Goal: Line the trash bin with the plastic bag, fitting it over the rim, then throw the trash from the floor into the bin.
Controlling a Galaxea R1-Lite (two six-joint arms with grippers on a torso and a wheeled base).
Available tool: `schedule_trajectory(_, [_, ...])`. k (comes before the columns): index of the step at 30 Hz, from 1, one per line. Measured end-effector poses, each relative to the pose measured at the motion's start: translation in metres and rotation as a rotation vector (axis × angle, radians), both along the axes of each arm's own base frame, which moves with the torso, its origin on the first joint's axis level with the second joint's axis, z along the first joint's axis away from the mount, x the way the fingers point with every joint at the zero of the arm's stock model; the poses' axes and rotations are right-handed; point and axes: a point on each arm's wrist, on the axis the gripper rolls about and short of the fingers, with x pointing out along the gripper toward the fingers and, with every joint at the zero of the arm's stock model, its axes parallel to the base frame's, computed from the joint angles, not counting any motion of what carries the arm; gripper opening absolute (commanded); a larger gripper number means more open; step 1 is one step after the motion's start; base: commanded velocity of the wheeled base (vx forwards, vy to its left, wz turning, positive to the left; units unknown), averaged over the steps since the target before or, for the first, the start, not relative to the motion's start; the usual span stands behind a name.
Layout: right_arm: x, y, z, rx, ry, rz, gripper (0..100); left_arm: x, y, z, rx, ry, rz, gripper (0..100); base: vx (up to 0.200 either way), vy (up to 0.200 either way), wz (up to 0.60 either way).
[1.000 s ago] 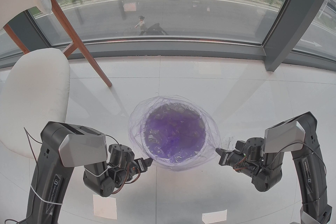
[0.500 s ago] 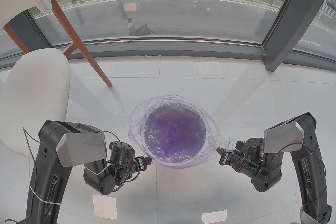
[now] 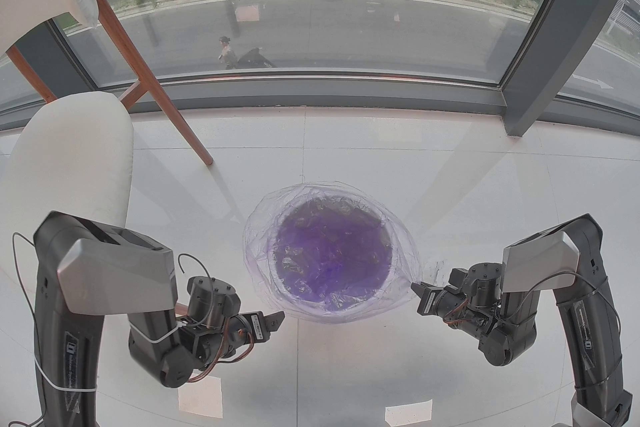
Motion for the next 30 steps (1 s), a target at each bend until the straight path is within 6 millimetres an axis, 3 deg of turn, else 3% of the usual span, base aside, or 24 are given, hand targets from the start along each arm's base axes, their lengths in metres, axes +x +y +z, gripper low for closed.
schedule_trajectory(8, [-0.002, -0.001, 0.000, -0.001, 0.008, 0.000, 100, -0.050, 0.019, 0.039, -0.054, -0.035, -0.056, 100, 0.000, 0.000, 0.00])
schedule_trajectory(15, [-0.009, -0.005, 0.007, -0.003, 0.021, -0.002, 100, -0.079, 0.028, 0.071, -0.152, -0.104, -0.151, 100, 0.000, 0.000, 0.00])
schedule_trajectory(19, [-0.013, -0.007, 0.026, 0.021, 0.001, -0.006, 100, -0.086, 0.031, 0.086, -0.195, -0.166, -0.179, 100, 0.000, 0.000, 0.00])
schedule_trajectory(30, [-0.030, -0.017, 0.109, 0.127, -0.131, 0.074, 100, -0.095, 0.036, 0.116, -0.176, -0.333, -0.248, 100, 0.018, 0.000, 0.00])
